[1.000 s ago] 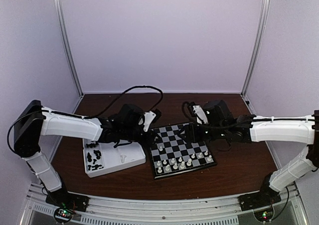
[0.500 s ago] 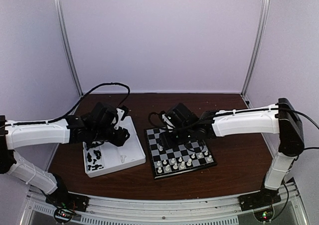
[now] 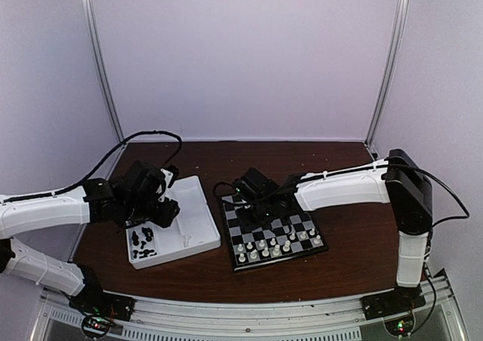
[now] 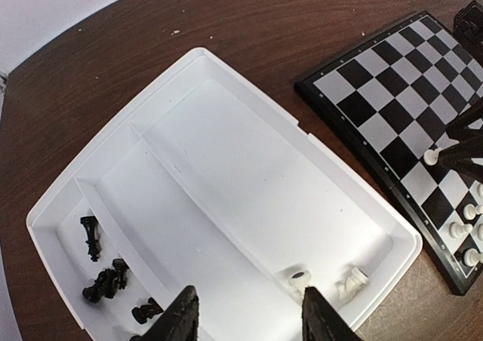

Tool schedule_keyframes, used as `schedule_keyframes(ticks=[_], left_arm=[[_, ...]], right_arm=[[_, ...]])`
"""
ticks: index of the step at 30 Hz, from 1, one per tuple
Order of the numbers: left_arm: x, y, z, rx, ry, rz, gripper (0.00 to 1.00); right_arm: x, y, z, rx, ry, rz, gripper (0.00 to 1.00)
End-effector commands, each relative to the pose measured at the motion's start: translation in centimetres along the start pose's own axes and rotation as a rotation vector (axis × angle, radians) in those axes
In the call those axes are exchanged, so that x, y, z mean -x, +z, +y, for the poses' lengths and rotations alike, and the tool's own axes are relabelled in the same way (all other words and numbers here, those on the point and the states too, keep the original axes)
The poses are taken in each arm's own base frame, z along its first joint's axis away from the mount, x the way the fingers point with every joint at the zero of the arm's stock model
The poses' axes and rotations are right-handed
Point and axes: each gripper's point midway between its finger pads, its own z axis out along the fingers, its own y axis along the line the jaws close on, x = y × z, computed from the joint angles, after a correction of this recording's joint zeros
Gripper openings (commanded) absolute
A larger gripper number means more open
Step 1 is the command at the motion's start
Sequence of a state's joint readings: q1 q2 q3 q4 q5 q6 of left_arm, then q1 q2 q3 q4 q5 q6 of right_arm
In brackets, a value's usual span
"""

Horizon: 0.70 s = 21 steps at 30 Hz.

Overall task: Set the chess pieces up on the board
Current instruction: Pick up the chess piece from the chessboard.

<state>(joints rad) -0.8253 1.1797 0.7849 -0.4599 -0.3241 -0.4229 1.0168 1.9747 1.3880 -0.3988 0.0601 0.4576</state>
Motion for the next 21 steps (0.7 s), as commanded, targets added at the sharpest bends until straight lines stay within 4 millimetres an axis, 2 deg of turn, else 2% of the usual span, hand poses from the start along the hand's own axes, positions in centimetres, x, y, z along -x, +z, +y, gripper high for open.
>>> schedule_keyframes(ticks=[1,9,21], left_arm=[[-0.5,-0.3,0.9,0.030,-0.016,-0.002,0.47],[-0.9,-0.2,0.9,0.025,-0.017,0.007,0.47],[-1.1,0.1,0.8,0.024,-0.018,0.014,0.47]], right_arm=[[1.0,0.3,-0.1,-0.039,0.005,-0.030,0.33],[0.9,1.3,-0.1,-0.055,0.000,-0.019,0.23],[0.5,1.3,0.3,-0.038,-0.001,-0.001,0.21]])
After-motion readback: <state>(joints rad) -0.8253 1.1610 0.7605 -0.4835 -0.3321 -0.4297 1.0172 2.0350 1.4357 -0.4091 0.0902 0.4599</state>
